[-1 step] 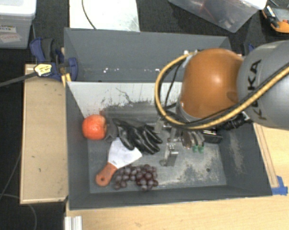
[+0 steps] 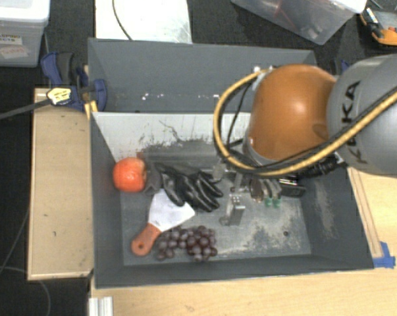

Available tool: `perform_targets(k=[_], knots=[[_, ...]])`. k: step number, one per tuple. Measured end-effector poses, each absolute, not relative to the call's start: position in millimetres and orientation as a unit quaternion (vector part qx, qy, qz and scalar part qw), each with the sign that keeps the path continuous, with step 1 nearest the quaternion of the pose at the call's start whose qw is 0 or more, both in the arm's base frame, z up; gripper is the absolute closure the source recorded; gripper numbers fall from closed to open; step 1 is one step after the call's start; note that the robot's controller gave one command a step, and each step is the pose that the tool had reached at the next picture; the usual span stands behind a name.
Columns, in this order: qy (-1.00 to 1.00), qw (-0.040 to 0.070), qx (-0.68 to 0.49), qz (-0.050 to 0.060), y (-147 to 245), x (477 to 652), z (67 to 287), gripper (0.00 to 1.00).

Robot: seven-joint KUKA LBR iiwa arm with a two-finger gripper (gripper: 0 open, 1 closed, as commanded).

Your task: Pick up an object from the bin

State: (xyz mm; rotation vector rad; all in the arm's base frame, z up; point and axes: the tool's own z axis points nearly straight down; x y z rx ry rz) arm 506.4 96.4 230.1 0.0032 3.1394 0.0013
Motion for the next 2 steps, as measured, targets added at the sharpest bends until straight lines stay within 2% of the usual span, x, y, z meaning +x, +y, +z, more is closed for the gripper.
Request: perform_targets(k=[1,2], knots=[[1.000,0.002,0.013,0.001,120,577.8,70,0.00],[0.999,0.007,0.037,0.001,161,591.0,143,0.00]])
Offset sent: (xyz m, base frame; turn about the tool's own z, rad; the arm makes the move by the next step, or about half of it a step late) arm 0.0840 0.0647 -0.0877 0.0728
